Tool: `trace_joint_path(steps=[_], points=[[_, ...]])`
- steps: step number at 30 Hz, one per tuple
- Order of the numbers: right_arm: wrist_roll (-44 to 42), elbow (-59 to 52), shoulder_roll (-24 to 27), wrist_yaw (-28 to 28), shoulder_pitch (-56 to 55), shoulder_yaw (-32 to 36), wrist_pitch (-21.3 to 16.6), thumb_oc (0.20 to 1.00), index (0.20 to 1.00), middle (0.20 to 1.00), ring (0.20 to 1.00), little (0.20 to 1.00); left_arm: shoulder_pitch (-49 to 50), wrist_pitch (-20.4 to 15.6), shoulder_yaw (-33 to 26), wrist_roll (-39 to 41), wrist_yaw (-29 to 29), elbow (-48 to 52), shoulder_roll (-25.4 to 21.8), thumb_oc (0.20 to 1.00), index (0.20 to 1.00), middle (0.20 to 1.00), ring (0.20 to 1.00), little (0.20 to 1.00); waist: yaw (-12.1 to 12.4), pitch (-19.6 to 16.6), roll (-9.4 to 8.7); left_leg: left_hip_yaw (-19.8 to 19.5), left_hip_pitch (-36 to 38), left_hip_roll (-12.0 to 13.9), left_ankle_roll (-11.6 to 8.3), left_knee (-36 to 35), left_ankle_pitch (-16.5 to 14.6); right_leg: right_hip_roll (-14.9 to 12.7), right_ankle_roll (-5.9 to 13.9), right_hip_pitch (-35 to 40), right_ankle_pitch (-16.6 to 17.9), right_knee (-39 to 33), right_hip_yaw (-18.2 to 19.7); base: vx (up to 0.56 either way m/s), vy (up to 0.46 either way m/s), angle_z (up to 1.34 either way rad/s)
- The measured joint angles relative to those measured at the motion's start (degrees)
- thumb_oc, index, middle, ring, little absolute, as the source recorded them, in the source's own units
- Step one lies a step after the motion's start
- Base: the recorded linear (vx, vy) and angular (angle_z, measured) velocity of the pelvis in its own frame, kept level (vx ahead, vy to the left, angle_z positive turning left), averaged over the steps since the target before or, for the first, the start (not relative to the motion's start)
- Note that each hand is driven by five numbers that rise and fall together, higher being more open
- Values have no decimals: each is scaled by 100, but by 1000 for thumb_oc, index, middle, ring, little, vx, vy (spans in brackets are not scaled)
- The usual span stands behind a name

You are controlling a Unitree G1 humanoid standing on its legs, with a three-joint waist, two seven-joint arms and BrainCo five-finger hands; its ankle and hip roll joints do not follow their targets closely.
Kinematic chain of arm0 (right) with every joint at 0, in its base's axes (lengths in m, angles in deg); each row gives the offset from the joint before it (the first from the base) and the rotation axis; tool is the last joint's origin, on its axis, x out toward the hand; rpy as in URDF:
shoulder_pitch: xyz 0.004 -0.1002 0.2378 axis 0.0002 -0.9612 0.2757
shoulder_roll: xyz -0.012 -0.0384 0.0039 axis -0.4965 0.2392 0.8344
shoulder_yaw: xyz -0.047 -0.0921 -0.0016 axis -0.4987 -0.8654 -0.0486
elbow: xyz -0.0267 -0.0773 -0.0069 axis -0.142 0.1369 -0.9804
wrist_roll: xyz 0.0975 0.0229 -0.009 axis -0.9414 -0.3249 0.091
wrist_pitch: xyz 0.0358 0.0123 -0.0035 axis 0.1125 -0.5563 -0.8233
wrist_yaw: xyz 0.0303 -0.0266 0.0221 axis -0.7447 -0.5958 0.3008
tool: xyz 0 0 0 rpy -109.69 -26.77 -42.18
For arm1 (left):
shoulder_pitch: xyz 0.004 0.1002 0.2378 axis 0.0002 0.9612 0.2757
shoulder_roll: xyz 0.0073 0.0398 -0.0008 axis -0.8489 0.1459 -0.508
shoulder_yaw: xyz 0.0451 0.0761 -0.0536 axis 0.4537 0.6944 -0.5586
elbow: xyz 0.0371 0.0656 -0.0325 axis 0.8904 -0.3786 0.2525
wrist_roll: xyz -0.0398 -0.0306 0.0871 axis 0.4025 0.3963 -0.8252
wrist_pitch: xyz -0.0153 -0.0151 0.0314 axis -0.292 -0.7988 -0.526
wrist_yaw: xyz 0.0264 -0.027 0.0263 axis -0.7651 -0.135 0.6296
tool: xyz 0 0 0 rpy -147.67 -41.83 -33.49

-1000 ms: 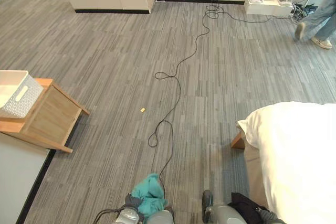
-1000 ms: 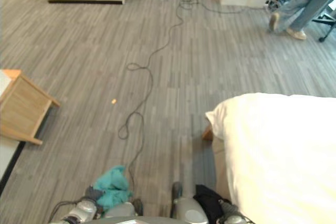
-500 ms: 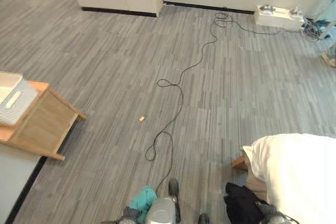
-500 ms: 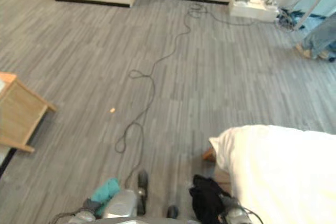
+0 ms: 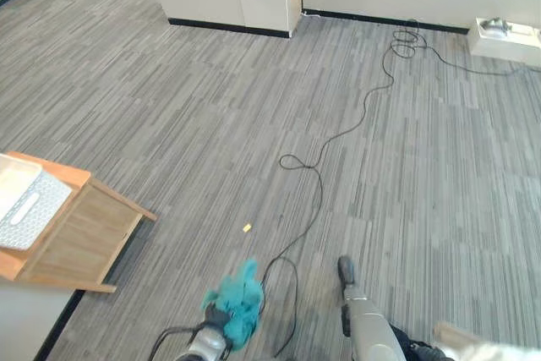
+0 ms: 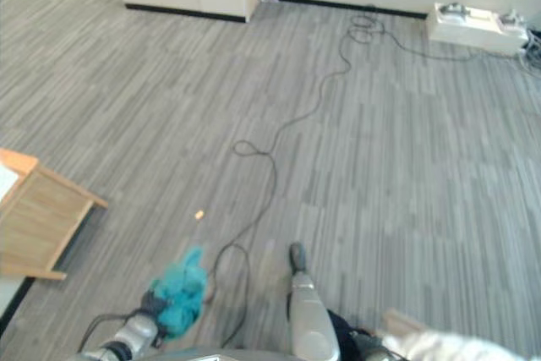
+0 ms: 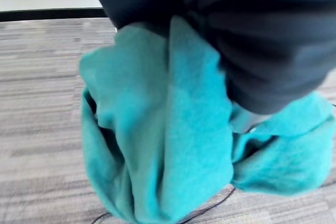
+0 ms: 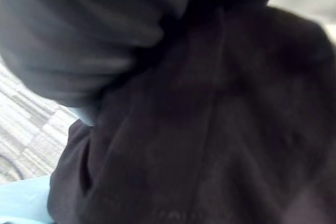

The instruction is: Tidy up the quilt and then pick up the clothes from the bed and put them into the laundry hamper.

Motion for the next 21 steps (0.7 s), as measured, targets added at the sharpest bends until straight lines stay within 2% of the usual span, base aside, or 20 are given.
trace_joint_path(steps=[1, 2, 3, 4, 5, 6, 7, 8, 9, 10, 11, 12, 13, 14, 15, 16, 17, 19, 20, 21], points=[[0, 34, 27, 3, 27, 34, -3, 200, 200, 200, 200, 200, -67, 2, -178, 34, -9, -25, 87, 200, 200, 200, 200, 200, -68, -6, -72, 3, -495, 54, -113, 1266, -20, -59, -163, 198, 182, 33, -48, 809, -542, 134], [16, -89, 178, 78, 214, 83, -52, 200, 200, 200, 200, 200, 169, -31, -239, 242, -93, 185, 154, 200, 200, 200, 200, 200, 264, -50, -93, 268, -2021, 242, -453, 3995, 472, 94, -752, 572, -270, 142, -313, 855, -484, 94], [31, -93, 265, 95, 335, 63, -65, 200, 200, 200, 200, 200, 196, -47, -273, 243, -126, 261, 143, 200, 200, 200, 200, 200, 372, -5, -129, 325, -2481, 340, -305, 4550, 626, 160, -919, 653, -533, 153, -430, 892, -348, 85], [41, -145, 298, 92, 492, -81, -10, 200, 200, 200, 200, 200, 62, -27, -374, 244, -140, 282, 110, 200, 200, 200, 200, 200, 456, 174, -103, 589, -3033, 544, -239, 5226, 638, 161, -991, 1036, -698, -19, -714, 622, -25, 124], [40, 43, 165, 75, 569, -44, 85, 200, 200, 200, 200, 200, -144, -51, -326, 244, -171, 325, -96, 200, 200, 200, 200, 200, 658, 347, -418, 1337, -3539, 484, 55, 4878, 439, -46, -864, 1582, -887, -345, -969, 664, 64, 143], [44, 49, 172, 80, 599, -61, 100, 200, 200, 200, 200, 200, -150, -56, -241, 244, -176, 446, -194, 200, 200, 200, 200, 200, 733, 347, -567, 1686, -3661, 315, 69, 4142, 423, -125, -758, 1751, -959, -447, -1033, 691, 90, 108], [44, 38, 231, 81, 669, -91, 79, 200, 200, 200, 200, 200, 8, -68, -232, 244, -184, 556, -262, 200, 200, 200, 200, 200, 860, 326, -572, 2031, -3665, 207, 133, 2945, 513, -99, -604, 2000, -1036, -565, -1064, 936, 142, 31], [43, -17, 345, 95, 819, -103, -15, 200, 200, 200, 200, 200, 201, -40, -281, 245, -173, 517, -258, 200, 200, 200, 200, 200, 924, 313, -343, 2554, -3605, 233, 170, 1566, 783, 154, -572, 2551, -1066, -979, -1267, 674, 107, 18], [44, -10, 420, 99, 820, -90, -53, 200, 200, 200, 200, 200, 246, -14, -414, 248, -166, 427, -177, 200, 200, 200, 200, 200, 922, 243, -249, 3105, -3448, 233, 167, 629, 847, 338, -569, 2814, -1120, -1238, -1456, 872, 127, 57], [51, -8, 446, 117, 805, -105, -51, 200, 200, 200, 200, 200, 283, 13, -479, 246, -150, 378, -105, 200, 200, 200, 200, 200, 843, 118, -57, 3816, -3364, 220, 248, -190, 952, 527, -553, 3092, -1330, -1261, -1712, 418, 48, 70], [71, -6, 421, 109, 777, -30, -39, 200, 200, 200, 200, 200, 362, 8, -483, 241, -145, 334, -104, 200, 200, 200, 200, 200, 898, 119, -111, 3902, -3325, 176, 228, -216, 961, 542, -442, 3266, -1534, -1278, -1846, 740, 118, 83], [134, 121, 292, 106, 578, -300, -23, 200, 200, 200, 200, 200, 462, 29, -570, 235, -136, 328, -112, 200, 200, 200, 200, 200, 835, -120, -285, 4100, -3217, 32, 606, -219, 1079, 533, -220, 3499, -1685, -1210, -1904, 686, 154, 57], [258, 198, 176, 95, 364, -321, -28, 200, 200, 200, 200, 200, 702, 26, -597, 240, -140, 69, -58, 200, 200, 200, 200, 200, 896, -481, -333, 3883, -2958, -112, 1147, -256, 1194, 643, 78, 3516, -1897, -671, -1994, 684, 160, 73], [253, 188, 85, 87, 209, -288, -22, 200, 200, 200, 200, 200, 623, 33, -565, 241, -152, -113, -24, 200, 200, 200, 200, 200, 865, -524, -398, 3734, -2760, -250, 1487, -356, 1351, 550, 255, 3353, -2006, 121, -2093, 648, 134, 84], [252, 196, 22, 82, 53, -266, -25, 200, 200, 200, 200, 200, 609, 56, -499, 240, -149, -172, 20, 200, 200, 200, 200, 200, 848, -583, -435, 3454, -2604, -307, 1567, -436, 1246, 362, 379, 2916, -1958, 1367, -2211, 655, 90, 109], [251, 205, -60, 82, -157, -262, -12, 200, 200, 200, 200, 200, 780, 68, -374, 231, -139, -85, 15, 200, 200, 200, 200, 200, 809, -676, -519, 3141, -2282, -322, 1774, -690, 1405, -30, 560, 2165, -1935, 3255, -2161, 652, 86, 102], [251, 212, -89, 82, -238, -266, -18, 200, 200, 200, 200, 200, 711, 134, -350, 232, -133, -49, -13, 200, 200, 200, 200, 200, 734, -625, -631, 2859, -2104, -379, 1741, -580, 1452, -148, 641, 1756, -1874, 4214, -1849, 518, -1, 116], [249, 189, -141, 80, -274, -292, 5, 200, 200, 200, 200, 200, 683, 198, -246, 176, -128, -87, -135, 200, 200, 200, 200, 200, 529, -566, -598, 2217, -1534, -391, 1580, -717, 1336, -281, 689, 858, -1850, 4981, -1328, 531, -107, 138], [250, 175, -121, 82, -265, -271, -2, 200, 200, 200, 200, 200, 584, 196, -211, 175, -133, -16, -156, 200, 200, 200, 200, 200, 571, -522, -511, 1965, -1395, -299, 1423, -765, 1159, -246, 658, 522, -1864, 4905, -1212, 608, -135, 186], [247, 79, -118, 93, -252, -313, -32, 200, 200, 200, 200, 200, 424, 191, -182, 174, -140, 10, -168, 200, 200, 200, 200, 200, 370, -439, -316, 1402, -1229, -69, 1238, -738, 1175, -78, 398, 179, -1969, 4048, -1104, 413, -135, 168]])
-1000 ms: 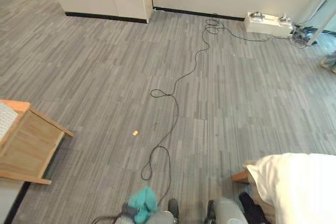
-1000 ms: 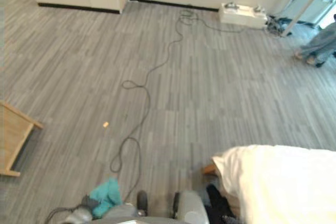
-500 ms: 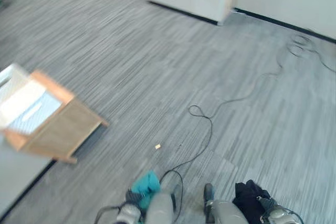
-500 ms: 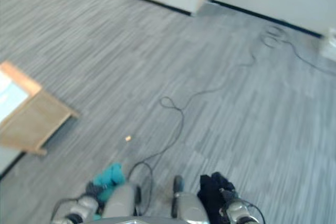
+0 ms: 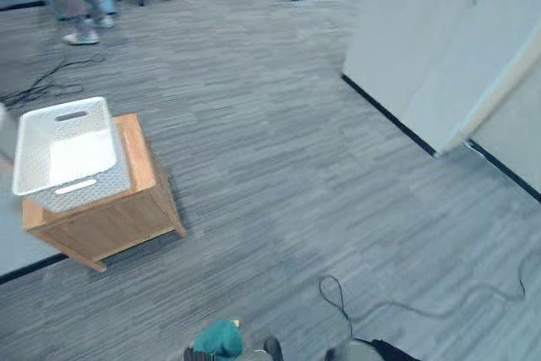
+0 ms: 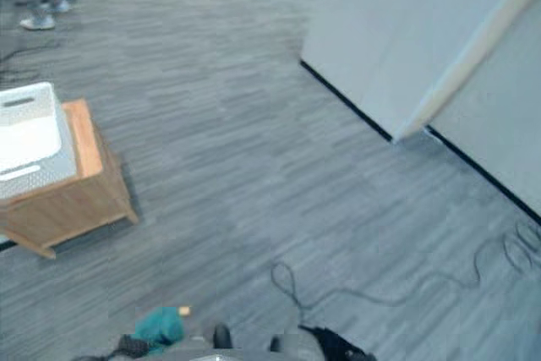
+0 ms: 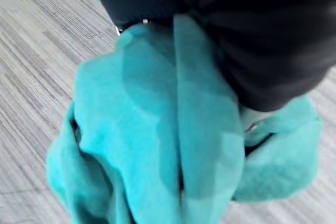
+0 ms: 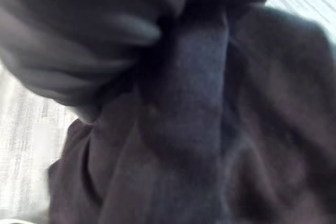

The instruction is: Tidy up the quilt and then pick up the clothes from the bed and put them into the laundry hamper.

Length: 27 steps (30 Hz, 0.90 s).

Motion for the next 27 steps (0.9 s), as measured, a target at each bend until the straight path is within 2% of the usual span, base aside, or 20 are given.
trace_joint_path(steps=[3, 4, 6, 7, 8, 10, 11, 12, 13, 14, 16, 17, 19, 20, 22, 23, 24, 25, 26, 27], points=[[-18, -104, 76, 1, -79, 13, -73, 200, 200, 200, 200, 200, -392, -74, 34, 0, -37, 61, 44, 200, 200, 200, 200, 200, -31, 69, 60, -946, 354, 147, -122, -110, -265, -209, 30, -253, 160, -2335, 381, 701, -293, 213], [-43, -88, 102, 0, -107, 52, -92, 200, 200, 200, 200, 200, -411, -95, 69, 0, -48, 75, 99, 200, 200, 200, 200, 200, -24, 80, -20, -1222, 539, 170, -297, -135, -429, -405, 63, -144, 440, -3707, 521, 647, -319, 129], [-64, -117, 78, 6, 8, 47, -93, 200, 200, 200, 200, 200, -403, -130, 90, 7, -89, 48, 31, 200, 200, 200, 200, 200, -94, 72, -157, -1710, 710, 311, -554, -187, -740, -578, 200, -31, 688, -4923, 999, 643, -334, 154], [-58, -90, 37, 7, 41, 37, -84, 200, 200, 200, 200, 200, -350, -183, 94, 9, -96, -43, -30, 200, 200, 200, 200, 200, -91, 64, -255, -1985, 814, 422, -700, -219, -862, -559, 230, -3, 642, -4770, 1293, 779, -495, 208], [-30, -70, 31, 5, 42, 67, -84, 200, 200, 200, 200, 200, -350, -192, 212, 1, -89, -132, -79, 200, 200, 200, 200, 200, -130, 111, -226, -2170, 859, 705, -1069, -17, -944, -392, 339, 76, 1206, -4430, 1388, 475, -333, 166], [-18, 114, 136, 0, 385, 130, -62, 200, 200, 200, 200, 200, -279, -211, 113, 20, -87, -137, 113, 200, 200, 200, 200, 200, -222, 270, -211, -1829, 470, 863, -1431, 1137, -833, -169, 48, 267, 1410, -4075, 1400, 273, -457, 136], [1, 136, 170, 2, 392, 114, -78, 200, 200, 200, 200, 200, -271, -223, 75, 48, -88, -154, 105, 200, 200, 200, 200, 200, -231, 271, -237, -1782, 175, 845, -1513, 1843, -842, -151, -296, 427, 1804, -4085, 1382, 177, -477, 108], [-2, -67, 279, 42, 345, 206, -88, 200, 200, 200, 200, 200, -312, -223, 25, 81, -133, -117, 137, 200, 200, 200, 200, 200, -140, 306, -190, -1624, -615, 1042, -1507, 3379, -624, -95, -606, 438, 1600, -3925, 1004, 223, -253, 132], [-1, -216, 382, 49, 354, 276, -129, 200, 200, 200, 200, 200, -496, -207, -34, 105, -164, -186, 114, 200, 200, 200, 200, 200, -134, 339, -117, -1500, -1924, 1195, -1262, 5520, -106, -91, -679, 500, 1473, -3942, 630, 403, -304, 102], [-7, -258, 347, 79, 505, 205, -103, 200, 200, 200, 200, 200, -509, -219, -144, 191, -223, -172, 13, 200, 200, 200, 200, 200, 11, 429, -246, -1307, -2272, 1122, -1339, 5888, -37, -141, -786, 560, 1409, -3947, 646, 319, -140, 85], [-16, -71, 258, 123, 900, 198, -79, 200, 200, 200, 200, 200, -509, -261, -359, 292, -313, -55, -240, 200, 200, 200, 200, 200, 101, 714, -701, 99, -2662, 1171, -1278, 5376, -242, -300, -781, 1105, 1304, -4641, 471, 331, -41, 38], [-18, -89, 218, 128, 998, 194, -85, 200, 200, 200, 200, 200, -494, -242, -348, 296, -332, -13, -282, 200, 200, 200, 200, 200, 157, 711, -728, 485, -2683, 1074, -1301, 4811, -229, -329, -790, 1252, 1302, -4813, 445, 495, -10, 24], [-25, -86, 353, 130, 1071, 79, -105, 200, 200, 200, 200, 200, -331, -190, -410, 301, -302, -69, -156, 200, 200, 200, 200, 200, 181, 707, -526, 877, -2625, 996, -1436, 3413, 4, -208, -918, 1736, 1420, -5144, -71, 631, 51, 52], [-31, -77, 391, 111, 917, 34, -111, 200, 200, 200, 200, 200, -222, -193, -406, 298, -268, -20, -28, 200, 200, 200, 200, 200, 137, 620, -365, 1224, -2472, 937, -1507, 2049, 59, -97, -896, 2036, 1420, -5291, -631, 876, 138, 107], [-47, 116, 327, 72, 685, 34, -83, 200, 200, 200, 200, 200, -25, -181, -421, 296, -218, -53, 95, 200, 200, 200, 200, 200, 210, 440, -130, 1482, -2144, 750, -1576, 443, 27, 91, -759, 2533, 978, -5324, -974, 1050, 182, 111], [-47, 187, 224, 7, 293, 48, -59, 200, 200, 200, 200, 200, 143, -177, -688, 290, -194, -275, 111, 200, 200, 200, 200, 200, 272, 196, -237, 1371, -1706, 506, -1511, 360, -199, 16, -636, 2886, 557, -5159, -1191, 963, 213, 72], [-45, 274, 34, -11, -102, 33, -65, 200, 200, 200, 200, 200, 530, -104, -824, 291, -179, -393, 27, 200, 200, 200, 200, 200, 379, -288, -619, 1404, -1518, 216, -1173, 810, -348, -245, -408, 2977, 214, -5001, -1266, 564, 164, 58], [-48, 295, -17, -12, -445, -30, -87, 200, 200, 200, 200, 200, 755, -23, -893, 280, -149, -460, 33, 200, 200, 200, 200, 200, 306, -513, -573, 1500, -1189, 70, -638, 1337, -591, -278, -131, 2985, -84, -4049, -1112, 584, 151, 65], [-51, 239, -60, 0, -500, 18, -113, 200, 200, 200, 200, 200, 751, 60, -777, 277, -78, -534, 48, 200, 200, 200, 200, 200, 189, -451, -464, 1185, -1066, 125, -359, 1342, -403, -463, -18, 2538, -272, -2427, -849, 417, 44, 91], [-62, 294, -242, -34, -552, 46, -76, 200, 200, 200, 200, 200, 900, 52, -462, 267, -64, -321, -57, 200, 200, 200, 200, 200, 116, -615, -575, 1096, -849, -47, -434, 935, -393, -713, 139, 1590, -110, -518, -389, 520, 2, 85]])
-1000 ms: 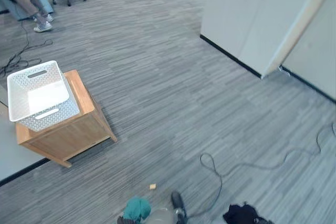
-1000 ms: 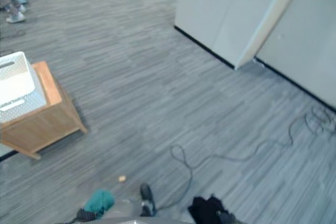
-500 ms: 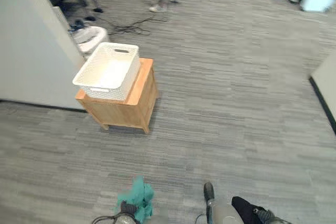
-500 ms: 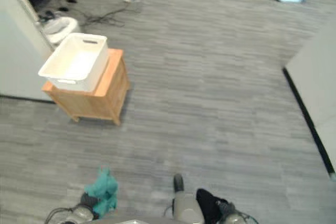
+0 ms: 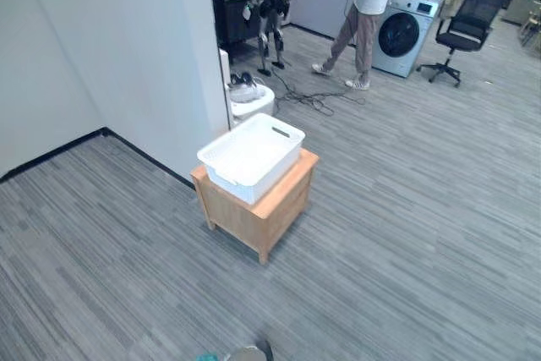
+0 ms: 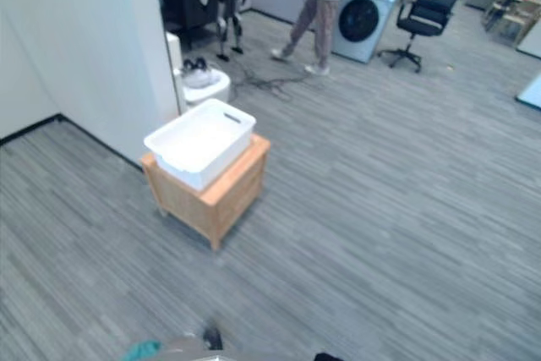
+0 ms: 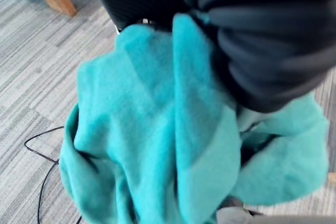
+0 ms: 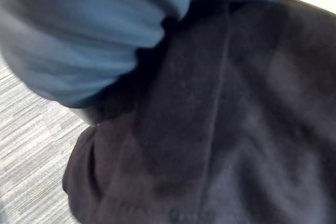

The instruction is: Tidy up the quilt and then pick up the clothes from the bed and put them into the laundry hamper.

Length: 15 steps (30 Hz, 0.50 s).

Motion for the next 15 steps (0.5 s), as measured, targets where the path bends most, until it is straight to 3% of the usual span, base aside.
trace_joint_path(steps=[1, 2, 3, 5, 6, 8, 9, 11, 12, 13, 14, 15], points=[[-20, -63, -135, -16, 78, -33, -2, 200, 200, 200, 200, 200, -165, -17, 171, -53, 11, 69, -96, 200, 200, 200, 200, 200, -66, 70, -54, -183, 211, -106, 12, -229, 62, -26, 21, -902, 30, 1210, 475, 451, -60, 54], [-27, -281, -185, -42, 311, -20, 37, 200, 200, 200, 200, 200, -319, 9, 416, -94, 53, 79, -183, 200, 200, 200, 200, 200, -200, 159, 77, -313, 242, -51, -15, -331, 82, 201, -121, -1779, 199, 1962, 923, 441, -109, 59], [-24, -569, -136, -44, 476, -31, 33, 200, 200, 200, 200, 200, -570, 13, 487, -105, 74, 94, -218, 200, 200, 200, 200, 200, -389, 314, 321, -485, 395, 9, -102, -496, 144, 366, -194, -2205, 180, 1642, 939, 405, -143, 75], [-20, -929, 108, -38, 566, -45, 1, 200, 200, 200, 200, 200, -974, 0, 615, -145, 70, 181, -279, 200, 200, 200, 200, 200, -434, 534, 574, -616, 812, -5, -161, -772, 165, 332, -310, -2310, 161, 173, 852, 391, -216, 81], [-26, -1034, 234, -29, 682, -48, -15, 200, 200, 200, 200, 200, -1194, -62, 618, -246, 29, 274, -364, 200, 200, 200, 200, 200, -426, 616, 658, -635, 1120, -62, -264, -936, 101, 281, -355, -2324, 244, -1182, 881, 478, -327, 72], [-31, -1056, 287, -9, 746, -46, -43, 200, 200, 200, 200, 200, -1334, -148, 568, -273, -18, 375, -427, 200, 200, 200, 200, 200, -442, 602, 635, -720, 1287, -138, -345, -1035, -38, 273, -316, -2216, 533, -2598, 932, 399, -313, 76], [-44, -1046, 249, 2, 798, -1, -56, 200, 200, 200, 200, 200, -1382, -194, 490, -268, -36, 443, -456, 200, 200, 200, 200, 200, -463, 596, 524, -911, 1477, -238, -406, -1096, -106, 225, -293, -2219, 951, -3290, 1214, 437, -419, 90], [-160, -1051, 250, 2, 764, 67, -56, 200, 200, 200, 200, 200, -1432, -219, 360, -239, -61, 379, -424, 200, 200, 200, 200, 200, -505, 575, 487, -1275, 1609, -230, -607, -1000, -235, 121, -298, -2086, 1410, -3933, 1691, 486, -507, 97], [-163, -1010, 251, -8, 770, 99, -29, 200, 200, 200, 200, 200, -1413, -242, 331, -222, -68, 361, -395, 200, 200, 200, 200, 200, -482, 577, 481, -1351, 1710, -190, -656, -1006, -263, 130, -321, -2027, 1568, -4080, 1678, 458, -618, 93], [-164, -933, 241, -35, 811, 61, 0, 200, 200, 200, 200, 200, -1182, -248, 317, -198, -74, 341, -347, 200, 200, 200, 200, 200, -456, 599, 506, -1428, 2112, 45, -925, -985, -433, 364, -341, -1586, 2071, -4290, 1757, 391, -610, 75], [-162, -932, 254, -40, 843, 49, 0, 200, 200, 200, 200, 200, -1057, -248, 265, -194, -78, 343, -290, 200, 200, 200, 200, 200, -484, 617, 568, -1464, 2227, 246, -1013, -863, -489, 551, -306, -1474, 2453, -4103, 1824, 258, -457, 75], [-161, -929, 271, -42, 882, 49, -3, 200, 200, 200, 200, 200, -1008, -246, 220, -190, -84, 340, -219, 200, 200, 200, 200, 200, -473, 651, 613, -1487, 2200, 435, -1034, -613, -477, 685, -403, -1420, 2488, -3913, 1771, 90, -235, 66]])
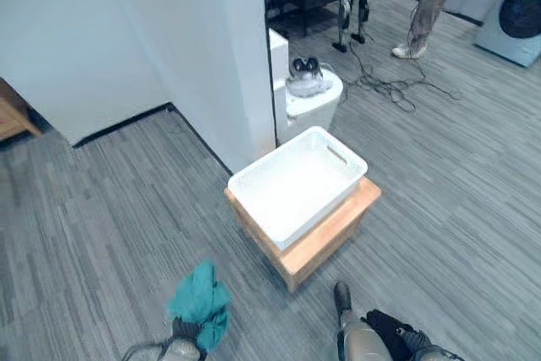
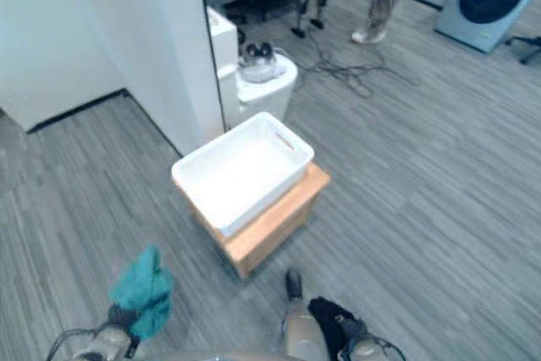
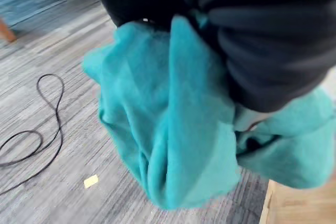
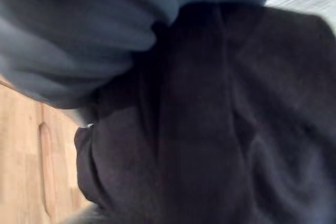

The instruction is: Tidy up the quilt and then pick up the clothes from the bed and put them into the laundry hamper.

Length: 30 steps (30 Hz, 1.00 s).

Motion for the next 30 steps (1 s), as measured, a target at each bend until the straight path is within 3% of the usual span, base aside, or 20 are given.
trace_joint_path(steps=[1, 2, 4, 5, 7, 9, 10, 11, 12, 14, 17, 18, 19, 21, 22, 23, 24, 25, 28, 30], points=[[1, -1, 24, 8, 82, -2, -15, 200, 200, 200, 200, 200, 38, -11, -10, 154, -6, 31, 85, 200, 200, 200, 200, 200, 29, 13, -11, 49, -300, 204, -229, 765, 173, 48, -234, 159, -88, 3, -139, 33, -115, 55], [2, -15, 47, 16, 187, 4, -21, 200, 200, 200, 200, 200, 72, -13, -40, 206, -16, 37, 132, 200, 200, 200, 200, 200, 50, 65, -99, 186, -506, 296, -303, 1035, 209, 33, -313, 283, -120, -106, -207, 96, -401, 74], [0, -126, 145, 63, 362, 69, -55, 200, 200, 200, 200, 200, 98, 5, -109, 216, -56, 39, 238, 200, 200, 200, 200, 200, -3, 186, -247, 722, -590, 553, -387, 508, 123, -14, -512, 699, -232, -325, -574, 68, -353, 92], [-2, -131, 236, 85, 288, 185, -66, 200, 200, 200, 200, 200, 84, 5, -131, 217, -55, 99, 349, 200, 200, 200, 200, 200, -202, 191, -340, 1263, -750, 768, -363, 196, 179, -91, -578, 1039, -277, -583, -915, 10, -125, 99], [-34, -158, 418, 108, 360, 240, -72, 200, 200, 200, 200, 200, 96, -4, -89, 216, -51, 286, 334, 200, 200, 200, 200, 200, -68, 185, -335, 1301, -996, 637, -297, -181, 303, 13, -614, 1111, -340, -707, -883, -54, -107, 34], [-115, -436, 574, 183, 325, 455, -161, 200, 200, 200, 200, 200, 42, 24, -94, 215, -54, 249, 388, 200, 200, 200, 200, 200, -313, 178, -207, 1290, -1521, 532, -248, 63, 605, 70, -594, 1225, -328, -865, -1246, -50, 16, 55], [-234, -889, 715, 217, -3, 664, -137, 200, 200, 200, 200, 200, -12, 19, -36, 214, -52, 311, 485, 200, 200, 200, 200, 200, -523, 174, -127, 1720, -1633, 519, -127, 155, 753, 57, -552, 1362, -416, -866, -1543, -10, 45, 100], [-258, -1036, 809, 225, -116, 681, -119, 200, 200, 200, 200, 200, 16, 4, -2, 212, -48, 337, 510, 200, 200, 200, 200, 200, -574, 153, -83, 1831, -1572, 490, -80, 72, 815, 82, -534, 1460, -461, -864, -1630, -50, 97, 77], [-306, -1496, 987, 217, -349, 821, -90, 200, 200, 200, 200, 200, 72, -6, 2, 200, -46, 437, 548, 200, 200, 200, 200, 200, -621, 90, 35, 1705, -1521, 467, -53, -91, 903, 187, -478, 1478, -513, -865, -1640, -39, 53, 26], [-331, -2278, 1152, 234, -694, 1194, -125, 200, 200, 200, 200, 200, 46, -19, 23, 155, -25, 467, 524, 200, 200, 200, 200, 200, -720, 76, 19, 1564, -1405, 301, 97, -475, 1010, 81, -373, 1487, -571, -708, -1727, -64, 76, 37], [-301, -3114, 1427, 249, -839, 1357, -70, 200, 200, 200, 200, 200, 101, -1, -13, 102, 85, 408, 521, 200, 200, 200, 200, 200, -764, 136, -34, 1496, -1275, 166, 211, -634, 1070, -98, -73, 1134, -866, 294, -1523, -110, 69, 19], [-201, -3923, 1613, 268, -992, 1496, -51, 200, 200, 200, 200, 200, 125, 1, -56, 92, 76, 343, 511, 200, 200, 200, 200, 200, -791, 228, 27, 1377, -1229, 138, 315, -633, 1094, -106, 117, 719, -1023, 1192, -1159, -55, 8, 29], [-193, -4281, 1647, 329, -1047, 1626, -112, 200, 200, 200, 200, 200, 123, 3, -57, 90, 70, 305, 493, 200, 200, 200, 200, 200, -870, 265, 13, 1293, -1230, 127, 394, -632, 1074, -128, 259, 524, -1212, 1508, -849, 3, -14, 65], [-14, -5251, 1755, 477, -1212, 2043, -185, 200, 200, 200, 200, 200, 210, 14, -174, 85, 76, 220, 331, 200, 200, 200, 200, 200, -935, 232, -177, 882, -1331, -54, 450, -634, 1170, -171, 268, 610, -1324, 1057, 171, 2, -40, 95], [23, -5410, 1771, 486, -1234, 2137, -216, 200, 200, 200, 200, 200, 231, 8, -153, 82, 74, 237, 287, 200, 200, 200, 200, 200, -943, 225, -197, 831, -1342, -106, 505, -633, 1144, -208, 252, 610, -1332, 882, 221, -10, -64, 84], [25, -5683, 1825, 492, -1160, 2237, -261, 200, 200, 200, 200, 200, 319, 7, -160, 54, 75, 262, 229, 200, 200, 200, 200, 200, -889, 156, -373, 714, -1375, -182, 522, -633, 1185, -289, 257, 706, -1318, 556, 241, 10, -39, 51], [32, -5834, 1876, 482, -1093, 2240, -309, 200, 200, 200, 200, 200, 426, 9, -167, -5, 80, 253, 137, 200, 200, 200, 200, 200, -830, 144, -410, 708, -1394, -218, 523, -631, 1193, -337, 243, 768, -1306, 362, 229, 11, -65, 38], [41, -6045, 1947, 468, -902, 2237, -390, 200, 200, 200, 200, 200, 576, 33, -191, -53, 81, 227, 93, 200, 200, 200, 200, 200, -715, 81, -537, 695, -1363, -234, 490, -633, 1176, -392, 291, 902, -1085, 76, 207, 2, -81, 11], [18, -6589, 1998, 446, -331, 2118, -520, 200, 200, 200, 200, 200, 965, 61, -504, -7, 71, 207, 248, 200, 200, 200, 200, 200, -464, 27, -304, 784, -1374, -68, 331, -634, 1157, -327, 295, 1115, -771, -510, -26, 3, -103, -16], [13, -6743, 2022, 388, -59, 1891, -687, 200, 200, 200, 200, 200, 1056, 128, -823, 238, 52, 241, 375, 200, 200, 200, 200, 200, -352, -10, -212, 754, -1364, 16, 231, -633, 1167, -247, 190, 1299, -478, -890, -113, 41, -108, 6]])
